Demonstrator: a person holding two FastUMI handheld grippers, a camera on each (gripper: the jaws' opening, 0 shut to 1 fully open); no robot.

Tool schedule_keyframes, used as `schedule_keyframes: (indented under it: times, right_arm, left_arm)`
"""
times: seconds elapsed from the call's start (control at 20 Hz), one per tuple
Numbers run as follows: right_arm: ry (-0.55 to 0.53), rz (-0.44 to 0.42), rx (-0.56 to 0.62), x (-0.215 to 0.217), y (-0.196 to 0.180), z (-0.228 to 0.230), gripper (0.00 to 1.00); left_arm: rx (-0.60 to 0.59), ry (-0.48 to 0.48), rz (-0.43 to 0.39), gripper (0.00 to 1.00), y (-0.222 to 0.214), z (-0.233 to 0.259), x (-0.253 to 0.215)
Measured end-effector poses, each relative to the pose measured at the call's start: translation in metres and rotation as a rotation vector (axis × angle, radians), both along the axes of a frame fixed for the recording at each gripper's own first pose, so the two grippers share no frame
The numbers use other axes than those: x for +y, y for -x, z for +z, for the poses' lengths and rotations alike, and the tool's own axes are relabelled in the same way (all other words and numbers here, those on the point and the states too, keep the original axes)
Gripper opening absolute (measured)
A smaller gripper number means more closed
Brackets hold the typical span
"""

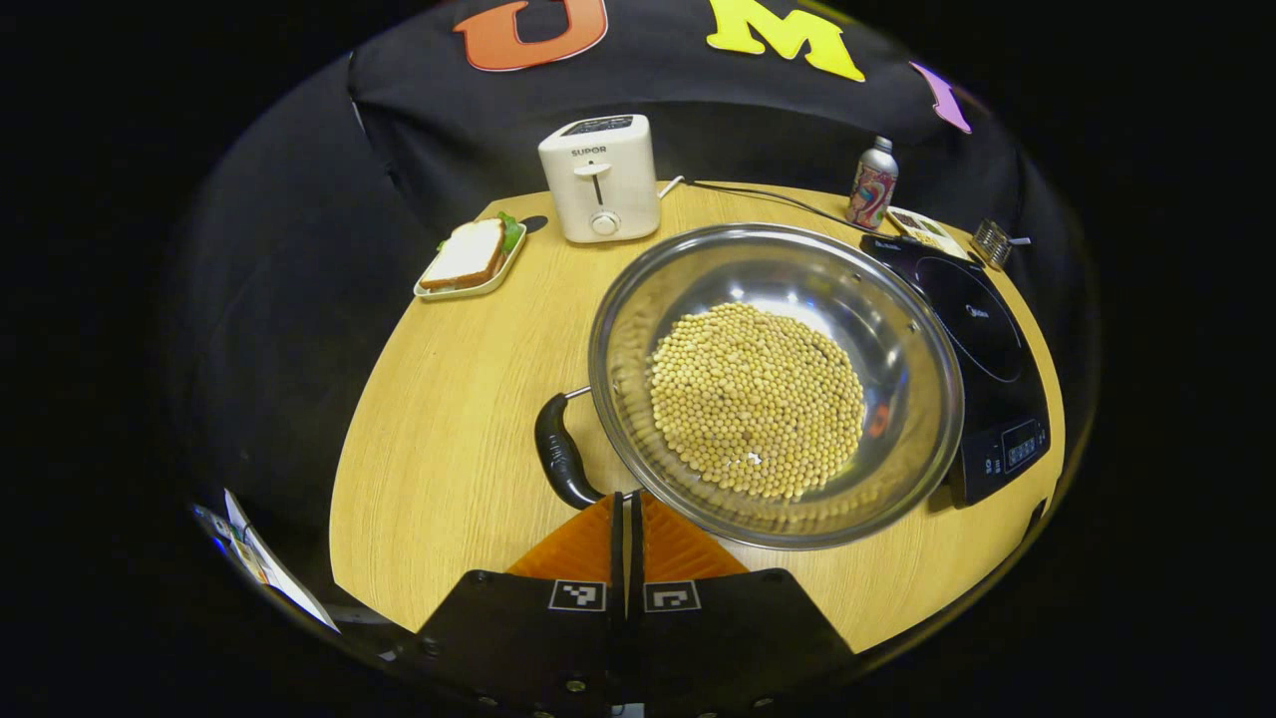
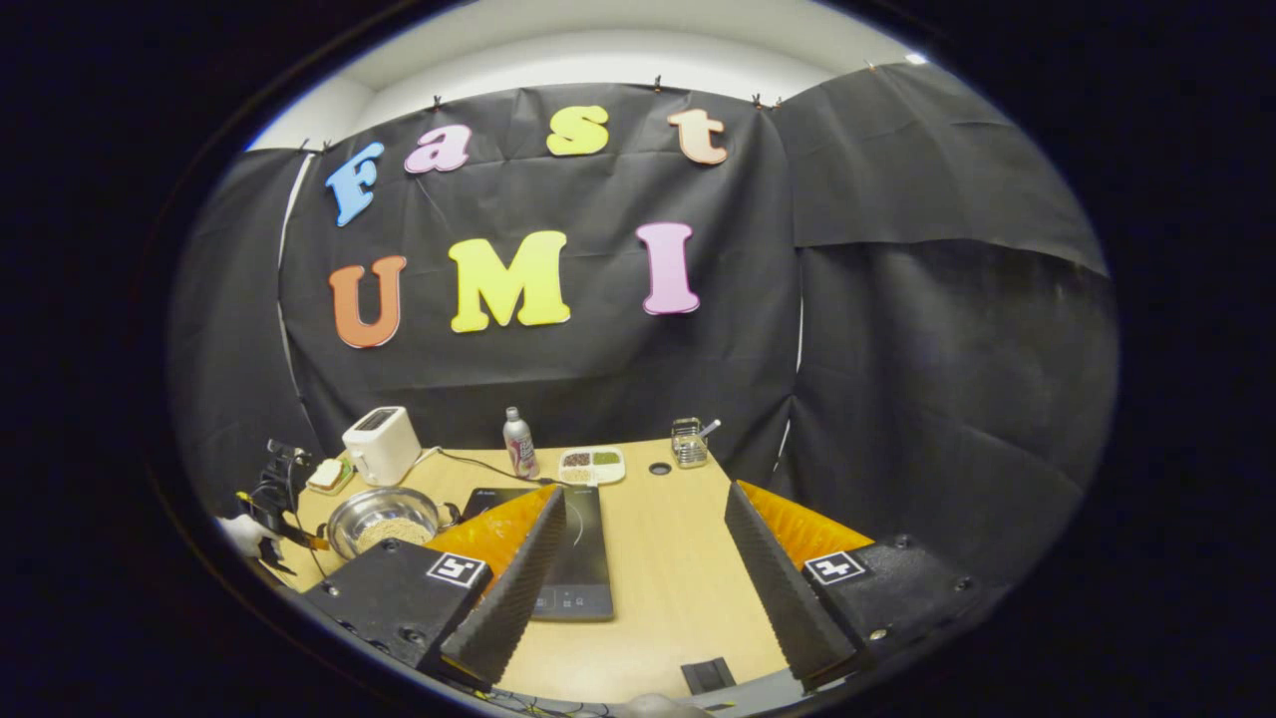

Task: First push the handle of the pot to place it horizontally, then grasp the pot with both hands and set it on the induction cooktop.

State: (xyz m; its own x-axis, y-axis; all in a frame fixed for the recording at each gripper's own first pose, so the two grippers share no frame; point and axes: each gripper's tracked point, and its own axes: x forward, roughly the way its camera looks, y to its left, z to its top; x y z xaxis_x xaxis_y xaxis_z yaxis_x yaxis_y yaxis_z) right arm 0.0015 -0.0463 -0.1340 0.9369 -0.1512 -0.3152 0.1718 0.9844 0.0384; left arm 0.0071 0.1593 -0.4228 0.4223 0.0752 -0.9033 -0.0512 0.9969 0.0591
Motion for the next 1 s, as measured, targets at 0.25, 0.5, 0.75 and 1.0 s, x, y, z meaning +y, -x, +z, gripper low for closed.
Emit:
schedule_keyframes:
  times: [0.25,0.5,0.75,1.0]
  right_arm:
    - [0.000,0.008,0.017,0.007,0.000,-0.004,0.97]
    - [0.014,0.006,0.021,0.008,0.001,-0.003,0.96]
    - [0.021,0.000,0.025,0.009,0.001,-0.001,0.96]
    - [0.030,0.010,0.029,0.017,-0.002,0.001,0.96]
  left_arm:
    - [-0.017,-0.022,0.013,0.00,-0.015,0.000,0.018]
    - [-0.024,-0.038,0.019,0.00,-0.024,-0.007,0.027]
    - [0.029,-0.014,0.064,0.10,-0.021,-0.028,0.034]
    - [-0.002,-0.009,0.058,0.00,-0.028,-0.021,0.038]
